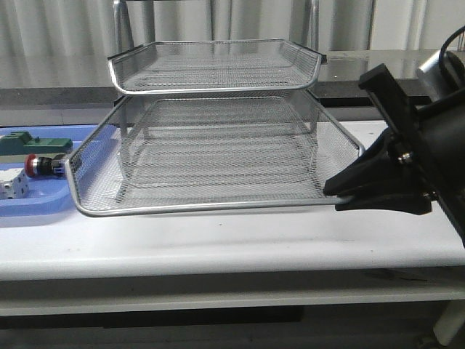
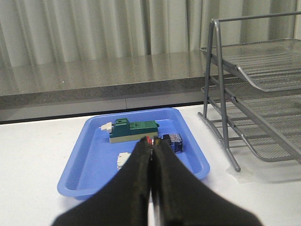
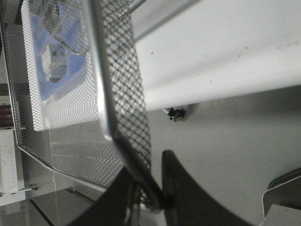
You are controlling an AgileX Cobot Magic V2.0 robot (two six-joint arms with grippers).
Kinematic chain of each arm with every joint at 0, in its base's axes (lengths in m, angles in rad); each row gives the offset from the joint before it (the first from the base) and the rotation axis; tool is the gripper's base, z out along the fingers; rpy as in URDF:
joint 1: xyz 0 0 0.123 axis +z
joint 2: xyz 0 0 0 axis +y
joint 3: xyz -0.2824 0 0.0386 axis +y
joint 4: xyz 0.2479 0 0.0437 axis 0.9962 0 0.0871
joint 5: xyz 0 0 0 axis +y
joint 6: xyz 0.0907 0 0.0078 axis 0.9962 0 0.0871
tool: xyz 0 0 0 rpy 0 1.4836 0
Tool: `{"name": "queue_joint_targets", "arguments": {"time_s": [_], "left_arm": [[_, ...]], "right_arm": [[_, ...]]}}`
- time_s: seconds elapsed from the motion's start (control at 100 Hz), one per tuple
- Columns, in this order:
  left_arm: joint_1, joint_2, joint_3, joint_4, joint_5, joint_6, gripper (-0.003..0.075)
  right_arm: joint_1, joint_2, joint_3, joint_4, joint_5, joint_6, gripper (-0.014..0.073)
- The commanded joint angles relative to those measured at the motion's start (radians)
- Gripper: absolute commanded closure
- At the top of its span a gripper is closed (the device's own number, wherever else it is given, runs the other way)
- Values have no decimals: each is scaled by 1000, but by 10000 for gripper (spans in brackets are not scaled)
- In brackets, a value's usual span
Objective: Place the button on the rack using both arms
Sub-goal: 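Pull the middle mesh tray out toward the robot with the right gripper, then release the tray edge and withdraw the right gripper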
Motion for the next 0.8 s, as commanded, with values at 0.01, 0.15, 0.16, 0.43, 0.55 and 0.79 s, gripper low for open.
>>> {"name": "queue_joint_targets", "arguments": {"time_s": [0.01, 0.15, 0.16, 0.43, 0.55, 0.79], "left_arm": [[4, -32, 56, -7, -81, -12, 741], [4, -32, 56, -7, -81, -12, 741], [4, -32, 56, -7, -81, -12, 741], [4, -32, 56, -7, -81, -12, 741], [4, -32, 56, -7, -81, -12, 741], [4, -32, 56, -7, -81, -12, 741]], "right_arm": [[7, -46, 11, -71, 21, -26, 629], [7, -55, 11, -70, 19, -32, 615], [7, -55, 11, -70, 19, -32, 608], [7, -85, 11, -69, 23, -64, 271], [6, -117, 11, -69, 16, -66, 148], [6, -221, 11, -126, -9, -50, 144]]}}
